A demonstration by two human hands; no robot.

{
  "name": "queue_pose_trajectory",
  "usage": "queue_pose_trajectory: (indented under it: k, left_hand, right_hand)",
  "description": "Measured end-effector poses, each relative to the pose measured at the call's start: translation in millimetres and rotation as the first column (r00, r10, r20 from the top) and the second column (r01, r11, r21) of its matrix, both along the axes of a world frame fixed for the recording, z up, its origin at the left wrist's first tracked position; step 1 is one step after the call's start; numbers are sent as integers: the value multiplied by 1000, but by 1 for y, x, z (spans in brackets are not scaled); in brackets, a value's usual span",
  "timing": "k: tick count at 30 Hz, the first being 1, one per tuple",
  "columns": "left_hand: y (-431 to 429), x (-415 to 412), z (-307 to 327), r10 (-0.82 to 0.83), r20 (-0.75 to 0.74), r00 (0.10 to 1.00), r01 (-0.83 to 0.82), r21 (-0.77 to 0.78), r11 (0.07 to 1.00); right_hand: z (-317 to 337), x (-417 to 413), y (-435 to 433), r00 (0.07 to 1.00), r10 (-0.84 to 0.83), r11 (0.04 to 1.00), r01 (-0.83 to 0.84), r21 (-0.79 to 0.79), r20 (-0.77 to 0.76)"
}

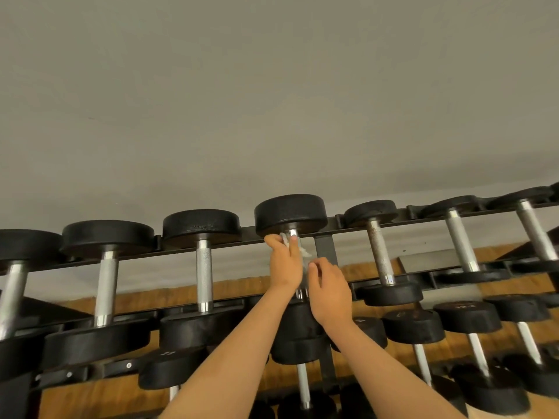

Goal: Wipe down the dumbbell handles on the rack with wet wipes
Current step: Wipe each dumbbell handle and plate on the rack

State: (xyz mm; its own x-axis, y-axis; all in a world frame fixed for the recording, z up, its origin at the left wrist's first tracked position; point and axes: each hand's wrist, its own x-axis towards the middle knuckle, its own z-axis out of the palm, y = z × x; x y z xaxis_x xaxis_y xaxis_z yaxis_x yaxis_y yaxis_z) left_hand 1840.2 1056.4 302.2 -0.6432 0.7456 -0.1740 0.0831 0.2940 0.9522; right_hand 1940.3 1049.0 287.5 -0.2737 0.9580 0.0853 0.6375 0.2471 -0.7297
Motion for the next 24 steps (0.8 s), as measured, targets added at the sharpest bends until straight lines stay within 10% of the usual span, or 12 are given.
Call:
queue_pose_trajectory:
  k: [7,24]
  left_hand:
    - [-6,-8,-14,-128,227,965,116,65,991]
    - [31,-3,-30,115,122,986,-114,-12,993]
  right_hand:
    - [0,3,-1,1000,12,1000,-12,-27,-19]
    - [3,4,0,1000,14,997,-16,-81,-28]
